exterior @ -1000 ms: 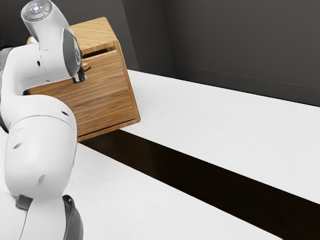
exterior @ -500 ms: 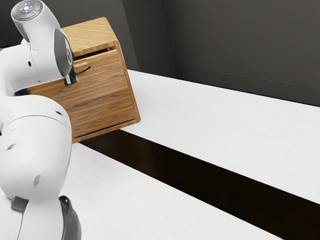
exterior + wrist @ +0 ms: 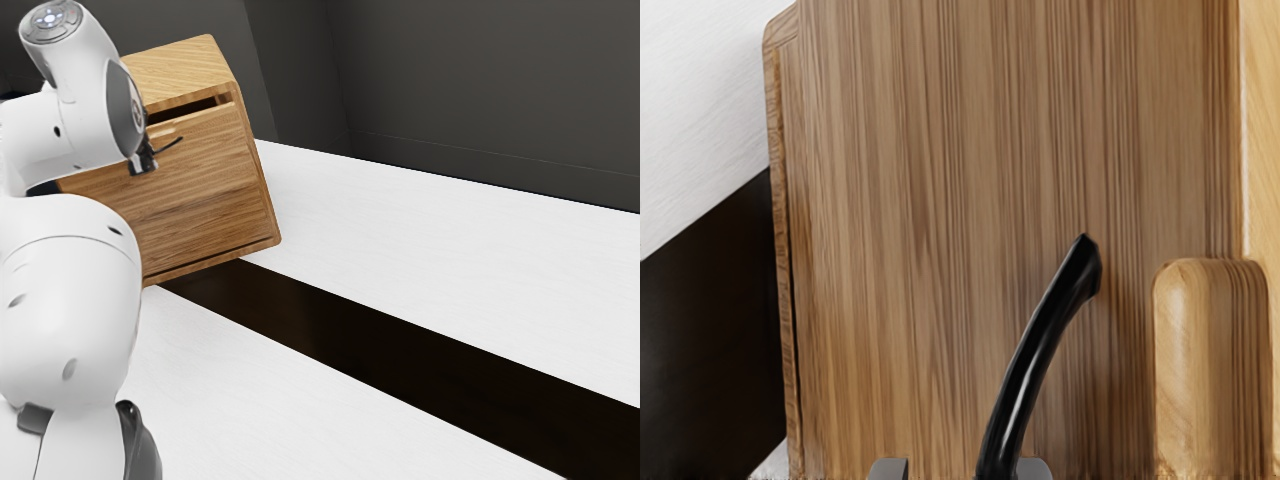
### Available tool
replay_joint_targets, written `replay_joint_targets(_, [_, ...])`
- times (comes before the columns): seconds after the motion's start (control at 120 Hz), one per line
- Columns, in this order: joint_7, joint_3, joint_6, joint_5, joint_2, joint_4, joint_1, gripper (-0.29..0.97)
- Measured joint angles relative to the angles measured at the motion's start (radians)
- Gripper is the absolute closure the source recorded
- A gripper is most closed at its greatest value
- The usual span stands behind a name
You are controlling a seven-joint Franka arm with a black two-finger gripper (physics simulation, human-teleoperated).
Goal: Pull the drawer handle with one arm to open the drawer
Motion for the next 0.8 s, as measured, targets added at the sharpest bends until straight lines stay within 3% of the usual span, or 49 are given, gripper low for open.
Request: replay_joint_targets(0.8, [-0.001, 0.045, 0.001, -0.005, 0.005, -0.048, -0.103, 0.63])
